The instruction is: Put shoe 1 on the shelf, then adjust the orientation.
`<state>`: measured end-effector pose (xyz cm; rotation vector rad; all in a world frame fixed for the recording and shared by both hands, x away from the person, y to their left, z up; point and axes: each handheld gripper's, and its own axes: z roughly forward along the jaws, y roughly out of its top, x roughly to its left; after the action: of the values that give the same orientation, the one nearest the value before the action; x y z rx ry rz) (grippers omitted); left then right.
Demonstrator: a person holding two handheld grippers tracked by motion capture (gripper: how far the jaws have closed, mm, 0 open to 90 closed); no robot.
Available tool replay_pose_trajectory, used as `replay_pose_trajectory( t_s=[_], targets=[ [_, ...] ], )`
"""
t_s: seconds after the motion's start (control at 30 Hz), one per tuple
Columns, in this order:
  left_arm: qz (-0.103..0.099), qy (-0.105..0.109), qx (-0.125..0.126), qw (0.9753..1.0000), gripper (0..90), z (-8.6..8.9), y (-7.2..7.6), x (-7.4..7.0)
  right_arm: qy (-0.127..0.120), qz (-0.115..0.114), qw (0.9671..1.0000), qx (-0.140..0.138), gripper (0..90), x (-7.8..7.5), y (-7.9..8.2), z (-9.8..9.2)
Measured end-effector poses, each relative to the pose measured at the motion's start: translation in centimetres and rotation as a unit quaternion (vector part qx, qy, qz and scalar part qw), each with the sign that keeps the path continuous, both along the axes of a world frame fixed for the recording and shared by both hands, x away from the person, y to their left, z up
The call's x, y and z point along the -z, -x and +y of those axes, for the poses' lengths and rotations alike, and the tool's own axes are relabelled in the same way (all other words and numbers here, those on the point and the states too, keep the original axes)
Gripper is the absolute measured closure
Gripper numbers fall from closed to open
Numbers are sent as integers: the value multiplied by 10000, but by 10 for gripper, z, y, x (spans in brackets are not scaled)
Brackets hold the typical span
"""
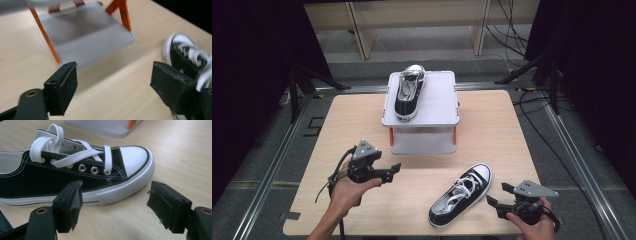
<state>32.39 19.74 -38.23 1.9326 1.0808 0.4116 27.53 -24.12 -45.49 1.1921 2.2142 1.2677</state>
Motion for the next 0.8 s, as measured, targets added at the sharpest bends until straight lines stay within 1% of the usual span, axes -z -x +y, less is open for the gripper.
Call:
replay_pose_trajectory(
  t_s=[0.03, 0.07, 0.1, 0.13, 0.17, 0.2, 0.23, 0.27, 0.3, 0.33, 0.37, 0.43, 0.47, 0.5, 0.53, 0.57, 0.6, 0.63, 0.67, 0.7, 0.73, 0.77, 0.8],
  targets=[
    [22, 12, -17, 10000, 197, 1, 3, 5, 21, 7, 10000, 31, 277, 0, 0, 0],
    [76, 24, -40, 10000, 191, 2, 8, 14, 44, -30, 10000, 20, 277, 1, 0, 0],
    [124, 57, -10, 9999, 175, 3, 10, 21, 38, -21, 10000, 28, 277, 1, 0, 0],
    [134, 115, -52, 9998, 173, 5, 13, 28, 29, 16, 10000, 28, 277, 1, 0, 1],
    [162, 97, -69, 9998, 172, 5, 17, 34, 28, 31, 10000, 33, 277, 1, 0, 1],
    [159, -60, -12, 9999, 167, 7, 19, 40, 35, 15, 10000, 44, 277, 1, 0, 1],
    [178, -85, -15, 9998, 165, 8, 22, 46, 37, 11, 10000, 45, 277, 1, 0, 0],
    [195, -7, -51, 9998, 165, 8, 25, 51, 38, 13, 10000, 47, 277, 1, 0, 0],
    [192, -21, -72, 9998, 163, 11, 27, 54, 33, 12, 10000, 56, 277, 1, 0, 0],
    [132, 66, -97, 9998, 158, 13, 30, 60, -47, 125, 9998, 111, 277, 1, 2, 2],
    [126, -13, -108, 9999, 157, 15, 31, 62, 38, 16, 10000, 58, 277, 1, 1, 1],
    [103, 8, -153, 9998, 156, 18, 35, 67, 59, 6, 10000, 33, 277, 1, 0, 1],
    [82, 10, -178, 9998, 156, 19, 38, 68, 52, 43, 10000, 2, 277, 1, 0, 1],
    [38, 90, -184, 9998, 155, 21, 39, 71, 14, 102, 9999, 7, 277, 1, 1, 1],
    [42, 9, -198, 9998, 155, 23, 39, 72, 69, 30, 10000, 13, 277, 1, 1, 1],
    [40, 48, -245, 9997, 155, 24, 39, 74, 78, -31, 10000, 27, 277, 1, 0, 1],
    [29, 83, -256, 9996, 153, 24, 40, 77, 57, -15, 10000, 33, 277, 0, 1, 1],
    [63, -27, -248, 9997, 152, 24, 40, 81, 66, -45, 10000, 35, 277, 0, 0, 1],
    [100, -218, -218, 9995, 153, 26, 39, 83, 47, -1, 10000, 17, 277, 0, 1, 2],
    [160, -293, -226, 9992, 153, 26, 40, 87, 18, 65, 10000, 5, 277, 0, 2, 3],
    [188, -330, -201, 9991, 153, 26, 40, 88, -13, 63, 10000, -30, 277, -1, 3, 4],
    [207, -277, -175, 9992, 154, 26, 41, 89, 25, -4, 10000, -34, 277, -1, 3, 5],
    [191, -293, -152, 9993, 154, 26, 42, 89, -34, 85, 10000, -13, 277, -3, 5, 7]
  ],
)
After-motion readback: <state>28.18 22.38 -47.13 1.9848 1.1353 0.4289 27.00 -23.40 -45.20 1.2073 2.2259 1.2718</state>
